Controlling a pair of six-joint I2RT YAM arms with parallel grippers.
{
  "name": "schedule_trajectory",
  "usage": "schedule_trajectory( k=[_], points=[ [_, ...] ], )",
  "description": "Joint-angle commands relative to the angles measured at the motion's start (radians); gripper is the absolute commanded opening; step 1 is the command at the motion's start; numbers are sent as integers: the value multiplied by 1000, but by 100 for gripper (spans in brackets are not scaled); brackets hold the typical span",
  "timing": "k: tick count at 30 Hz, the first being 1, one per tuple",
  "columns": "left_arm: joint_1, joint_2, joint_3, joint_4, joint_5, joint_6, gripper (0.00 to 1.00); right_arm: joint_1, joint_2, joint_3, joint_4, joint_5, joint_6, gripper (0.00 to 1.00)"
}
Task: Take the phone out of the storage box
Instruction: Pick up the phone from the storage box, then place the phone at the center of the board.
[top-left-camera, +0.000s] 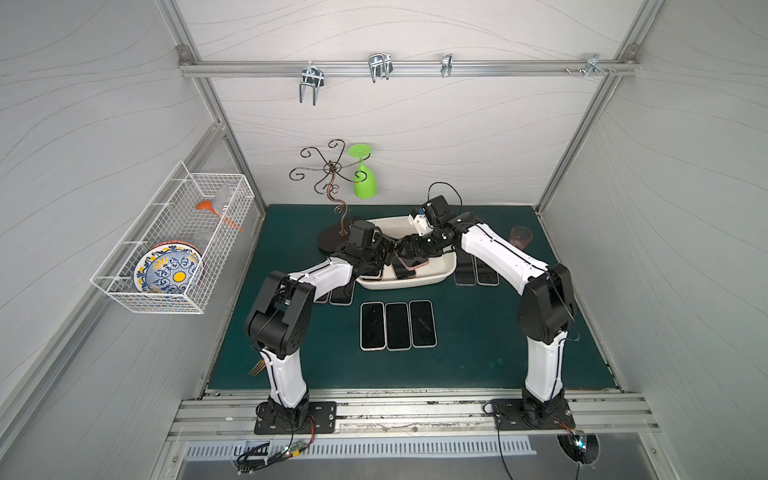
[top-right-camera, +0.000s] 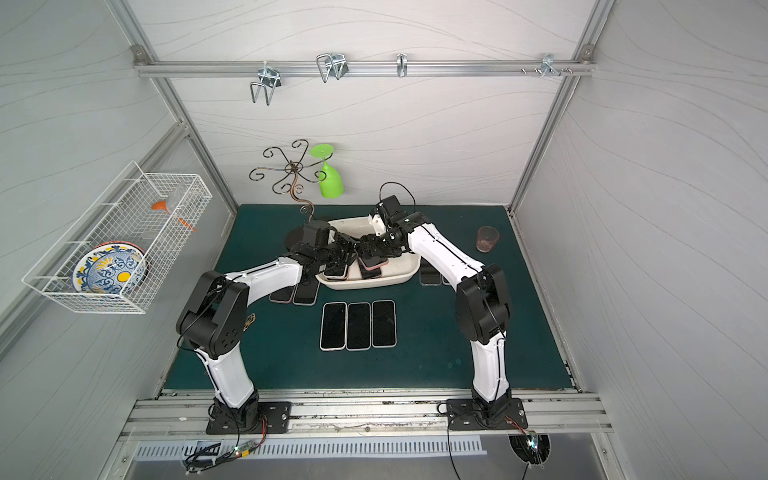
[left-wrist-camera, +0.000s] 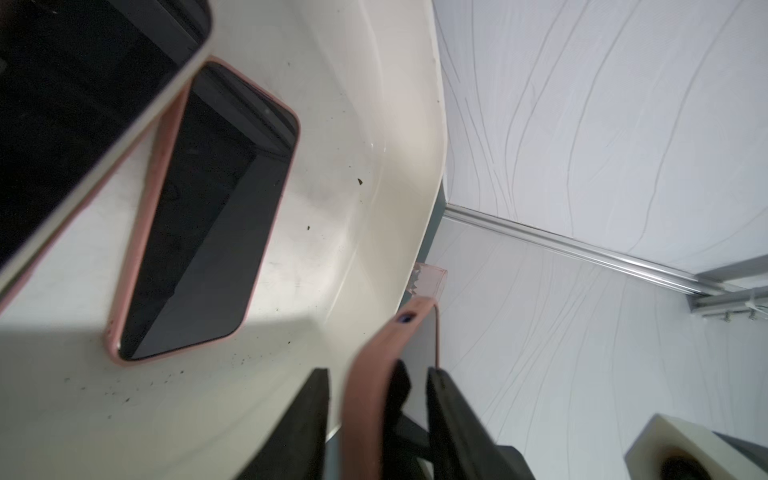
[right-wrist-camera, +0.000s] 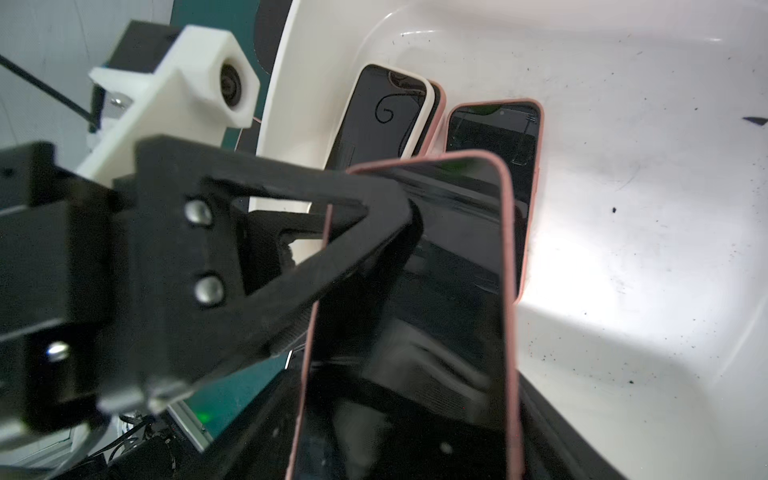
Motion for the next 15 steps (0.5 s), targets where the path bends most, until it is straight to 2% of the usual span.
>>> schedule_trajectory(
  k=[1, 3, 8, 12, 15],
  points=[
    [-1, -51, -7, 70, -10, 6, 31, 5, -37, 8, 31, -21, 8, 31],
    [-1, -61, -20, 74, -14, 7, 27, 4, -35, 7, 28, -21, 9, 33],
    [-1, -67, -25, 91, -18, 1, 0, 1, -26, 4, 35, -32, 19, 34],
    [-1, -55, -21, 103, -11, -5, 0, -7, -14, 2, 46, -54, 26, 37],
    [2, -57, -25, 103, -7, 2, 0, -21, -11, 10, 36, -72, 27, 48]
  ],
)
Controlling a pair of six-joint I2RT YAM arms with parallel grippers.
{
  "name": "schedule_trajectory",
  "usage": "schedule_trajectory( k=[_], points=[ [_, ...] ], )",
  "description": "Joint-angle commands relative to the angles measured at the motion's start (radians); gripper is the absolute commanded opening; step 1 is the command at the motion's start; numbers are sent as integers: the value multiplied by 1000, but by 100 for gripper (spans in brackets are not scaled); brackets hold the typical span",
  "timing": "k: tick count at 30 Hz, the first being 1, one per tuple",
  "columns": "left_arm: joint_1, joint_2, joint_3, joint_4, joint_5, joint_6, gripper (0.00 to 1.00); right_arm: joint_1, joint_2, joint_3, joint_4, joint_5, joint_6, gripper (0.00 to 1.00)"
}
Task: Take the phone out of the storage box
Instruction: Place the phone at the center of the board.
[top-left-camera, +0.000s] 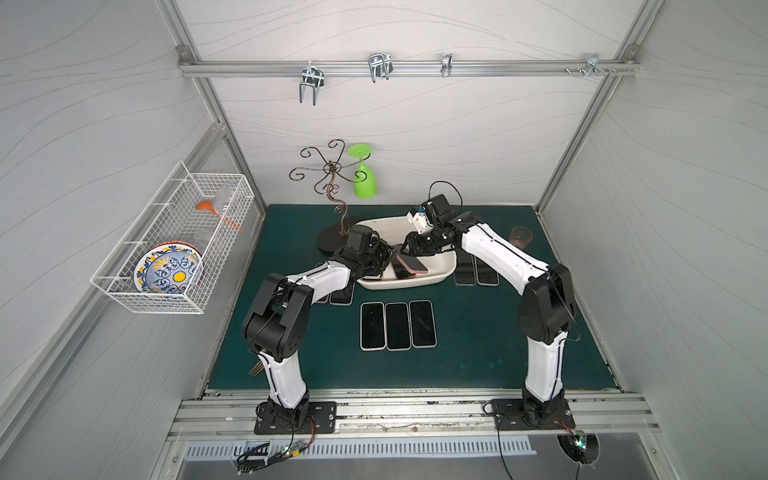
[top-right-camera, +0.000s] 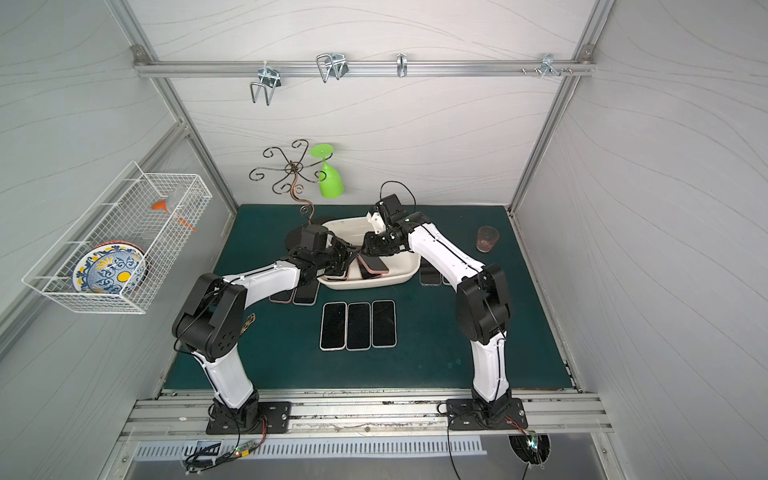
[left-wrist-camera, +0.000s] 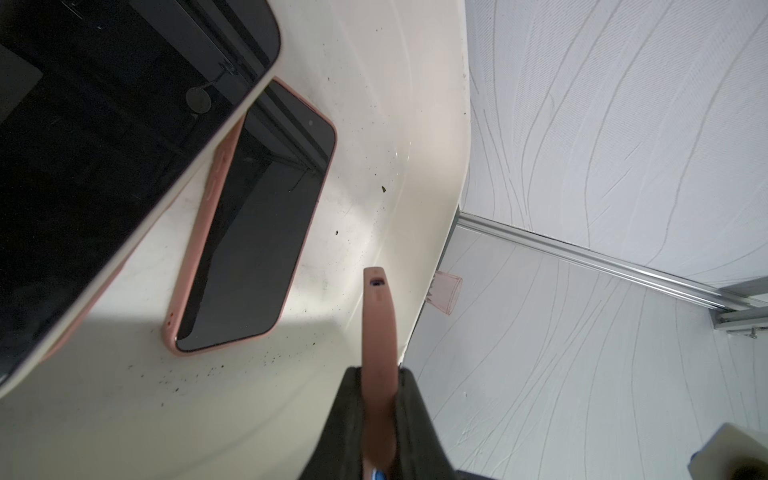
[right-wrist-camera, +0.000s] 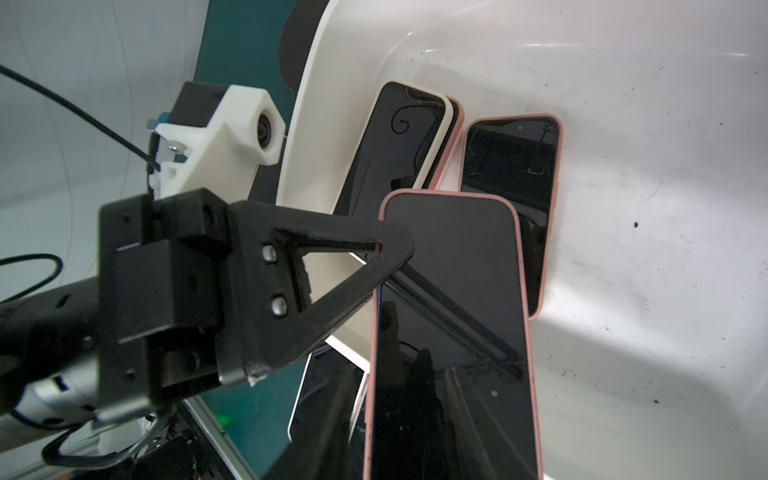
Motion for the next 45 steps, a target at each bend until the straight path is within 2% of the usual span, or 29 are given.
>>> schedule_trajectory(
  k=[1, 5, 8, 11, 13, 16, 21, 23, 25, 27, 30, 35, 36, 37, 40, 41, 43, 45],
  points=[
    [2, -35, 23, 101, 23, 9, 0, -18, -19, 7, 4, -37, 0, 51],
    [26, -47, 13, 131, 89, 47, 0, -79, -105, -57, 65, -140, 23, 80],
    [52, -70, -13, 231, 169, 80, 0, -159, -150, -111, 82, -279, 64, 92],
    [66, -99, -54, 331, 238, 119, 0, -231, -170, -203, 160, -488, 136, 94],
    [64, -107, -84, 418, 276, 123, 0, -254, -173, -285, 313, -645, 238, 94],
    [59, -100, -122, 553, 322, 99, 0, -254, -170, -346, 470, -721, 336, 94],
    [44, -98, -138, 663, 343, 70, 0, -228, -145, -370, 559, -782, 391, 91],
    [37, -101, -126, 644, 347, 84, 0, -210, -146, -387, 652, -817, 451, 88],
    [35, -101, -124, 661, 342, 79, 0, -194, -141, -381, 660, -829, 455, 84],
    [35, -96, -122, 689, 336, 57, 0, -180, -137, -383, 661, -836, 458, 71],
    [35, -76, -117, 761, 344, 9, 0, -167, -144, -389, 668, -851, 447, 59],
    [35, -61, -105, 787, 358, -5, 0, -180, -168, -390, 683, -863, 470, 4],
    [35, -59, -103, 791, 365, -6, 0, -183, -174, -388, 679, -862, 471, 0],
    [35, -56, -97, 803, 372, -9, 9, -186, -182, -390, 678, -863, 470, 0],
    [50, -49, -63, 805, 409, -29, 67, -200, -216, -401, 658, -870, 464, 0],
    [62, -54, -57, 789, 415, -24, 80, -208, -236, -401, 618, -871, 440, 0],
    [101, -91, -48, 678, 424, 17, 93, -233, -286, -395, 443, -846, 322, 0],
    [139, -138, -20, 466, 430, 111, 98, -260, -344, -388, 214, -784, 176, 0]
  ],
)
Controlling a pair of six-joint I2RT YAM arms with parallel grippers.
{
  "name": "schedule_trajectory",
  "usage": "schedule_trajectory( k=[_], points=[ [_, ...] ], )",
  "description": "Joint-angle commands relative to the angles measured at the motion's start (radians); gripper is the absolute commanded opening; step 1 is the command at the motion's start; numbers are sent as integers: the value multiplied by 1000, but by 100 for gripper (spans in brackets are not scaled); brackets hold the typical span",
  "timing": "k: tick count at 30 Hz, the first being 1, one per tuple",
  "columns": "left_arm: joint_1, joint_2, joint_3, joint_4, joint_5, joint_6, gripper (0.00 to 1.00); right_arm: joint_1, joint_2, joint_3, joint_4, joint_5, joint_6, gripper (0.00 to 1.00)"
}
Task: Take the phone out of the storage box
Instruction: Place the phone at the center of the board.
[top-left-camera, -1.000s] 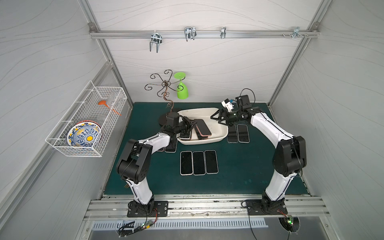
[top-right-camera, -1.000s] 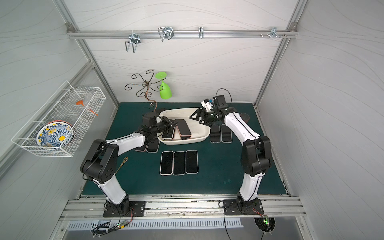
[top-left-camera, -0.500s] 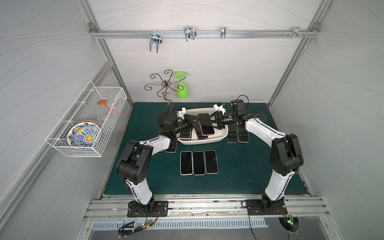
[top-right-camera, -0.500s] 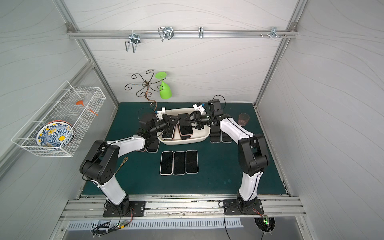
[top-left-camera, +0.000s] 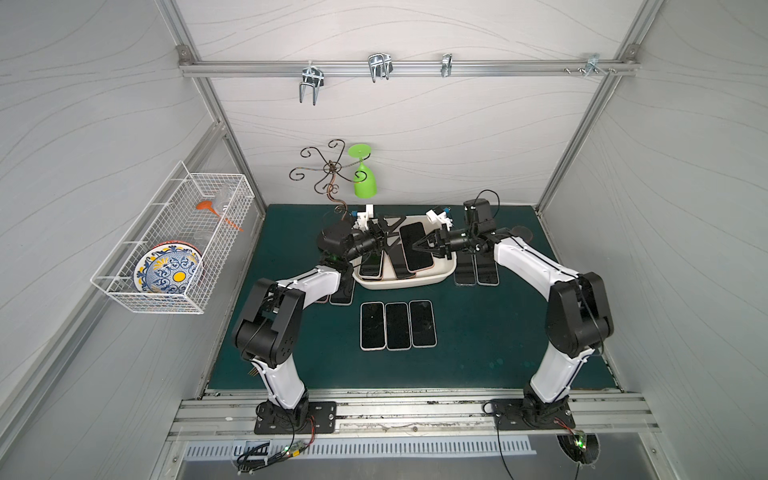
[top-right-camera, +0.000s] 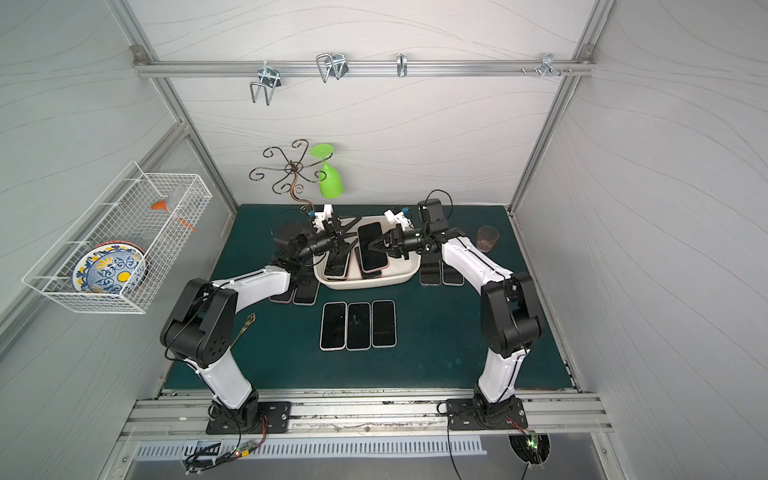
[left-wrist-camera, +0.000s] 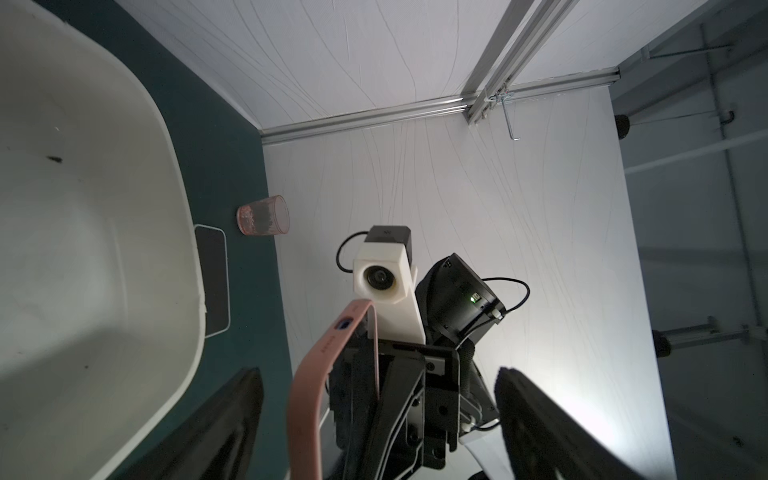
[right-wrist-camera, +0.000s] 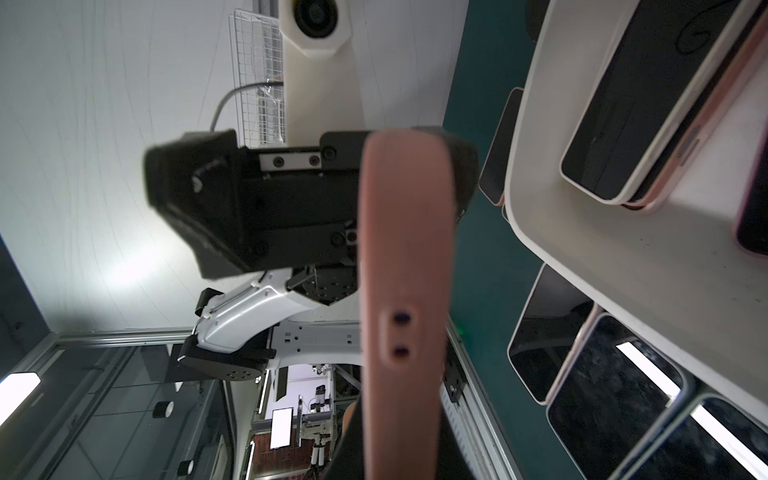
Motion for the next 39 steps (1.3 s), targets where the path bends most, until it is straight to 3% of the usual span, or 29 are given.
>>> schedule_trajectory(
  k=[1, 5, 10, 15, 28, 39],
  points=[
    [69, -88, 85, -282, 35, 160, 100, -53, -161, 11, -356, 86, -270, 0],
    [79, -163, 198, -739, -19, 460, 100, -93, -339, -156, -547, 251, -376, 0],
    [80, -228, 256, -965, -93, 614, 100, -122, -508, -491, -528, 332, -363, 0],
    [79, -264, 253, -1054, -151, 667, 100, -121, -450, -657, -355, 376, -317, 0],
    [79, -310, 205, -1117, -183, 715, 100, -53, -151, -700, 0, 446, -332, 0],
    [79, -311, 184, -1118, -172, 727, 99, -35, -59, -685, 18, 452, -306, 0]
  ],
)
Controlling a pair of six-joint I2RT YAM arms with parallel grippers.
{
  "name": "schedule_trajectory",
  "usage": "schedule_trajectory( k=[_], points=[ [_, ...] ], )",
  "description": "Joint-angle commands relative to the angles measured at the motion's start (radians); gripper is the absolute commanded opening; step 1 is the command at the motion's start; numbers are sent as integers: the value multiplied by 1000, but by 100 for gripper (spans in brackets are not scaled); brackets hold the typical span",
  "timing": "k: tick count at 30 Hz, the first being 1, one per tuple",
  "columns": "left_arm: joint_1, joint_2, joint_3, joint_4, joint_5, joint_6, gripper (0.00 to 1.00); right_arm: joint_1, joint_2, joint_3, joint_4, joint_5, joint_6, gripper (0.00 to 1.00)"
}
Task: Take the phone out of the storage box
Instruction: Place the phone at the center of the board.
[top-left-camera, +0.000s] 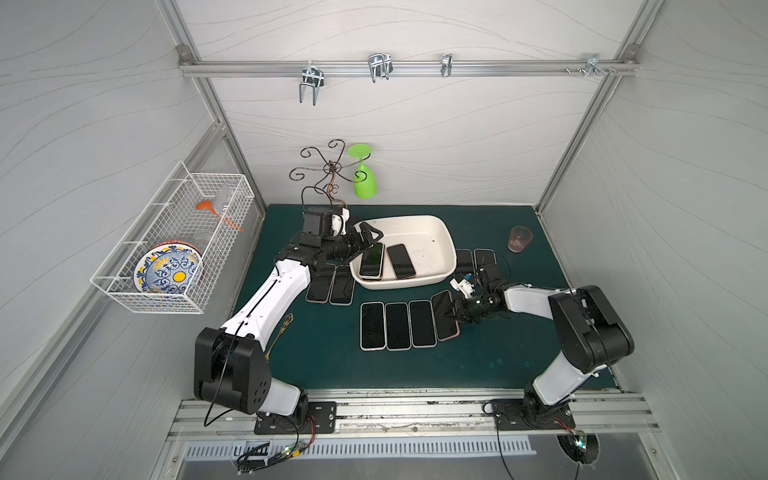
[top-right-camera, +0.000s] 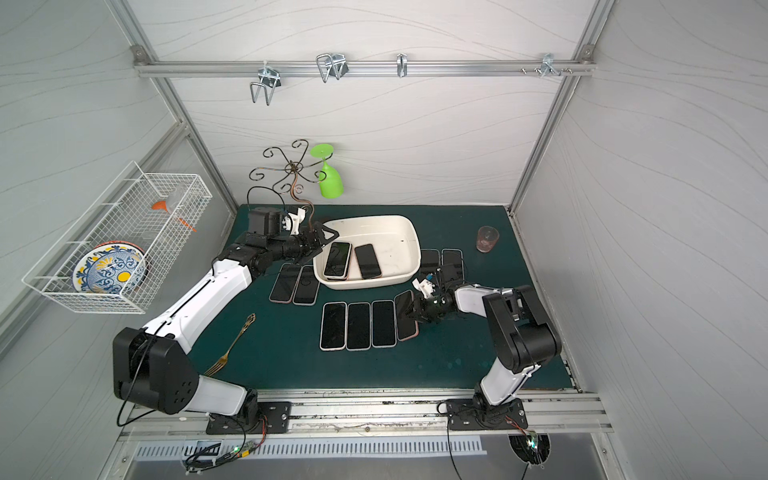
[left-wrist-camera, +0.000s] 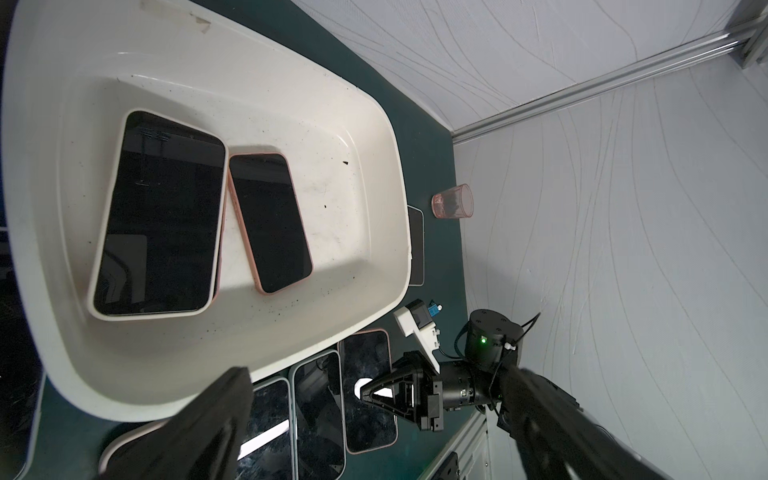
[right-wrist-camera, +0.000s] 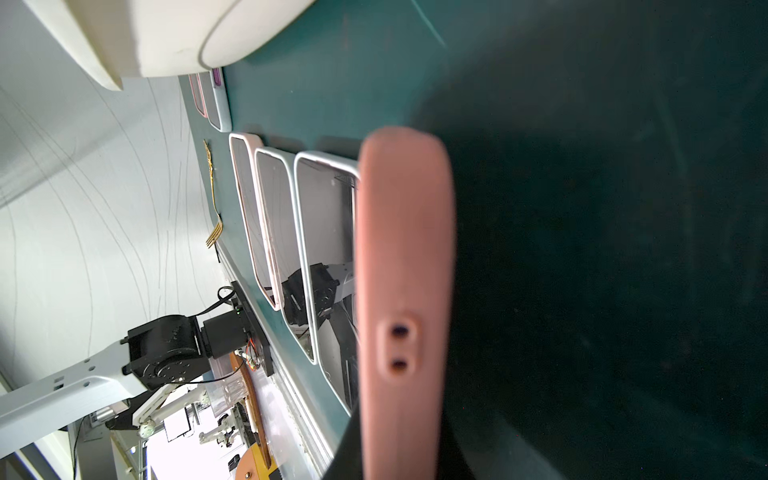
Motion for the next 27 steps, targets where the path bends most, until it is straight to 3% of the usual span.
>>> schedule_trajectory(
  k=[1, 9, 11, 16, 18, 27],
  points=[
    [-2, -17, 12, 29, 8, 25, 99, 11, 30, -3, -47, 69, 19, 0],
    [-2, -6, 9, 27, 7, 23, 99, 11, -21, 0, -157, 125, 11, 15],
    [-2, 0, 5, 35, 14, 18, 99, 11, -41, -17, -158, 125, 18, 24],
    [-2, 14, -1, 50, 28, 2, 99, 11, -59, -37, -167, 136, 19, 34],
    [-2, 14, -1, 48, 25, 2, 99, 7, -66, -43, -167, 141, 19, 51],
    [-2, 21, 8, 30, 12, 7, 99, -39, -124, 5, -279, 202, -20, 81]
  ],
)
